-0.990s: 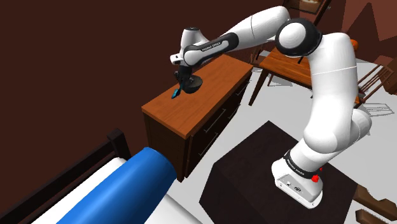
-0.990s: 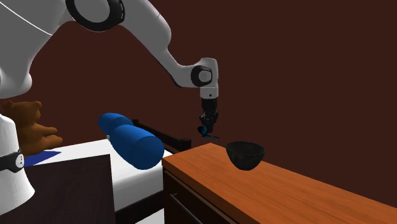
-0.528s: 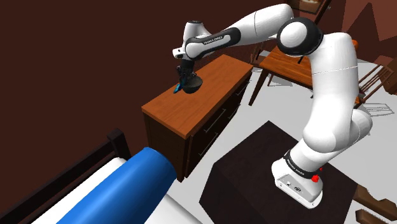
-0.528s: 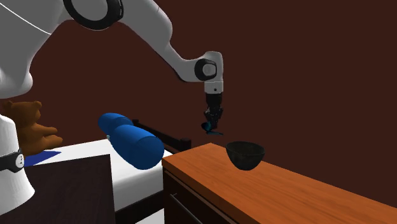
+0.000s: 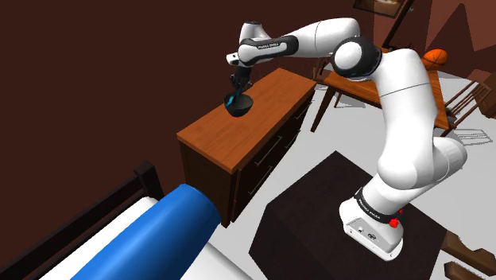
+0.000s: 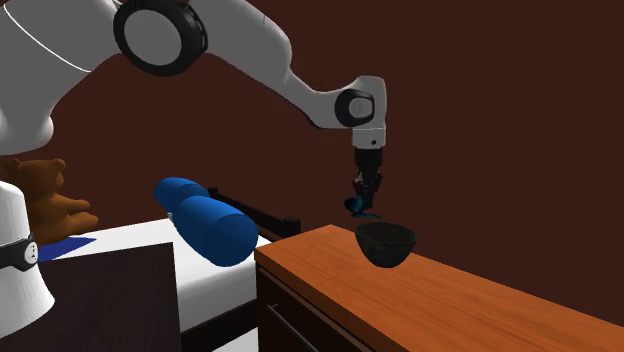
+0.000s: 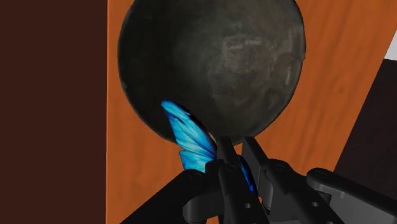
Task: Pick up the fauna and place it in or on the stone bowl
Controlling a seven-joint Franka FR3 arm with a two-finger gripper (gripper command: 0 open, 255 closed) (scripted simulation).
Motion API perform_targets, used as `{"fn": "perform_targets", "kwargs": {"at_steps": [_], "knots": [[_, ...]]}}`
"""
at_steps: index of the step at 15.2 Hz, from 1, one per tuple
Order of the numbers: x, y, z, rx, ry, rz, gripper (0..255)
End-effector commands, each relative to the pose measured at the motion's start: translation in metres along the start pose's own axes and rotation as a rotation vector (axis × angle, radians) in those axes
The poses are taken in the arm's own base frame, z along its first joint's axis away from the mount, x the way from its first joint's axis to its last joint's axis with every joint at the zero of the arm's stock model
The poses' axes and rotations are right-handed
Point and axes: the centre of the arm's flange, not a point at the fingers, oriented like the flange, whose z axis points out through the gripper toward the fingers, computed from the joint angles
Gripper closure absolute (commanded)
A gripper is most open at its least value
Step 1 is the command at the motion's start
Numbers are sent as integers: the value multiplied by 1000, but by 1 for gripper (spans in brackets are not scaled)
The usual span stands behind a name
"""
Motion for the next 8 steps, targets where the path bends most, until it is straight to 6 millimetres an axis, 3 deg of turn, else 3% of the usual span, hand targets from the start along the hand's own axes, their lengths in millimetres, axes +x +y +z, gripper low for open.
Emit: {"fn": "perform_targets", "kwargs": {"at_steps": [1,4,8], "knots": [[-26,3,0,1,0,-1,255],[-70,7,-1,1,0,-1,255],[-71,5,20,1,0,-1,255]]}}
